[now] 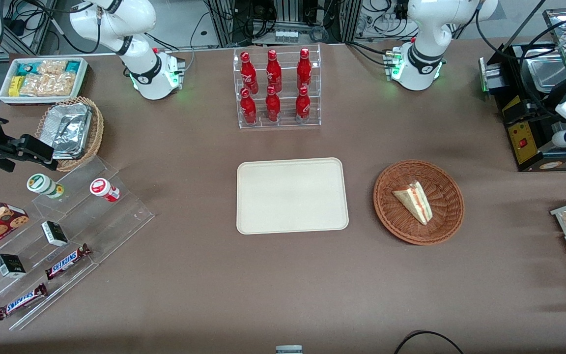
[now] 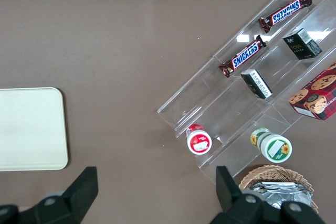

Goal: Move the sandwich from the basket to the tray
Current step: 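Move the left gripper over the wrapped sandwich in the wicker basket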

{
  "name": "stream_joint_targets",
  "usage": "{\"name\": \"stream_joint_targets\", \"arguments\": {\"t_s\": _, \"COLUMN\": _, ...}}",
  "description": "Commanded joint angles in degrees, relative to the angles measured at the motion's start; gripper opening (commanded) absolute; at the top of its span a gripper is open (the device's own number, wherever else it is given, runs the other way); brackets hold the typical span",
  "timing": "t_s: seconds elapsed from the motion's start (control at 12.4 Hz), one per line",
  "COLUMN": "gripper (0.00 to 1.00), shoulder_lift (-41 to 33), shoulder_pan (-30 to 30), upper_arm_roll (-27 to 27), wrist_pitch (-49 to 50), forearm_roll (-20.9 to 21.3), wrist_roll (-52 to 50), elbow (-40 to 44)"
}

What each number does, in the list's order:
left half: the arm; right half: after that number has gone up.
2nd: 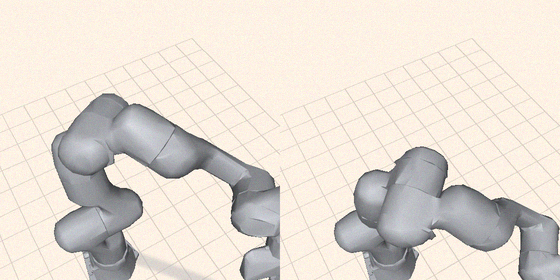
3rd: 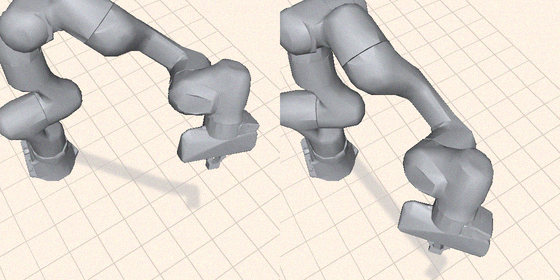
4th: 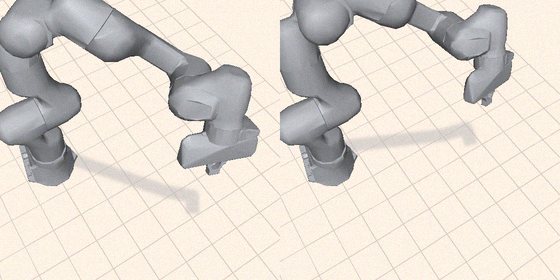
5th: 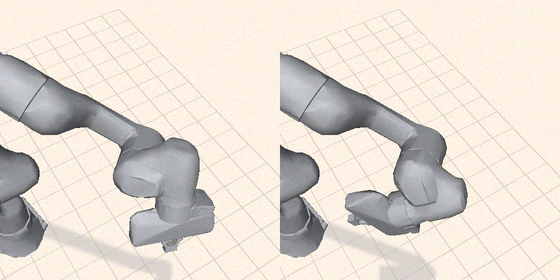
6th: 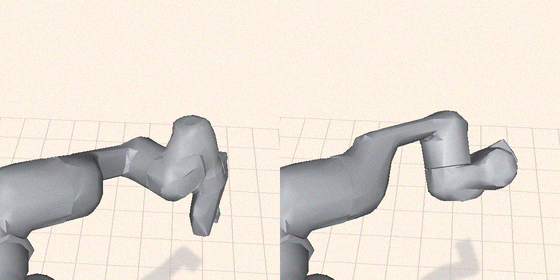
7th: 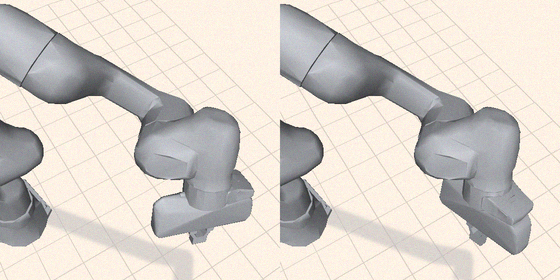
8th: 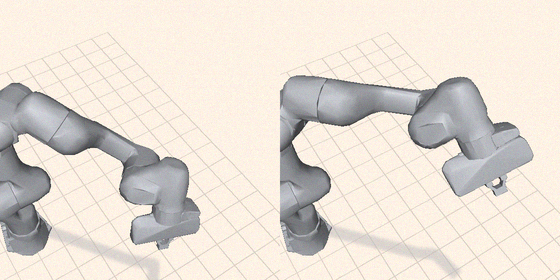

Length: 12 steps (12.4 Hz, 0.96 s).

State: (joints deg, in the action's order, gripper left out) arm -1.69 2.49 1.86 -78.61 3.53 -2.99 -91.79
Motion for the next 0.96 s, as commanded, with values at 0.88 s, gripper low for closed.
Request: {"name": "stream_joint_targets", "arguments": {"t_s": 0.88, "gripper": 1.0, "shoulder_lift": 6.61, "shoulder_pan": 4.8, "upper_arm_roll": -0.89, "wrist_pitch": -17.59, "forearm_roll": -3.09, "wrist_roll": -0.34, "elbow": -14.17}}
